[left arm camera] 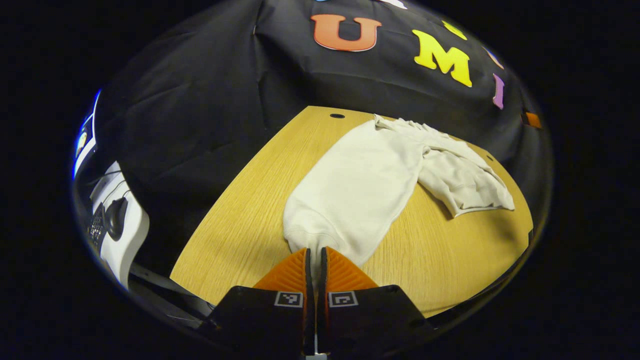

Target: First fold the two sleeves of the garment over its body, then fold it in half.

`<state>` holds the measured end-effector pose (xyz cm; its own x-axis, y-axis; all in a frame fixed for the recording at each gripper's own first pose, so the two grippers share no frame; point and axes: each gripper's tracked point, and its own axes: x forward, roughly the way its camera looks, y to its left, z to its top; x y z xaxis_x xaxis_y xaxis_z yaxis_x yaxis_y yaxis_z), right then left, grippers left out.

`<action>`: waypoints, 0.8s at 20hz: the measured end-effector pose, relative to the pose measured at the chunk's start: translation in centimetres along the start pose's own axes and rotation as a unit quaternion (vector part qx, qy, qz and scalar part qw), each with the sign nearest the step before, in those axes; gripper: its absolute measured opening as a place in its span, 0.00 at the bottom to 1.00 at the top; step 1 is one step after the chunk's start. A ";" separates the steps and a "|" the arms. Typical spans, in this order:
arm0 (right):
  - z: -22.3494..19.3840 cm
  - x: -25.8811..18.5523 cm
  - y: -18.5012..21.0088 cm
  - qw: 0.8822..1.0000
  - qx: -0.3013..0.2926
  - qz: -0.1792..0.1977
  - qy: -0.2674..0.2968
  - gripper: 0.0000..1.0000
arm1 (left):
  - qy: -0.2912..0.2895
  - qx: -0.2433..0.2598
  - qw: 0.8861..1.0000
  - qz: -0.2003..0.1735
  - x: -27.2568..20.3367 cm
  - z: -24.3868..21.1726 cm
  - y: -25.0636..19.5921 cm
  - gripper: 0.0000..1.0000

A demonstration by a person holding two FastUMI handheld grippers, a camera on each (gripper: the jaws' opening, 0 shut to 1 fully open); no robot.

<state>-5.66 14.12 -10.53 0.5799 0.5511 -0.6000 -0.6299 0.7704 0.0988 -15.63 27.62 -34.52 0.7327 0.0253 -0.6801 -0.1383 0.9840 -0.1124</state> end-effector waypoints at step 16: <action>1.0 -6.4 -6.4 0.996 0.054 -0.030 -0.068 0.82 | -0.128 -0.003 0.989 -0.080 -3.7 21.4 -9.0 0.04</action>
<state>-4.82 6.02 -6.52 0.6842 0.5347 -0.4959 -0.5359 0.8299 0.1554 -2.78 22.45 -15.49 0.8898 -0.0853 -0.4482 -0.0112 0.9780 -0.2084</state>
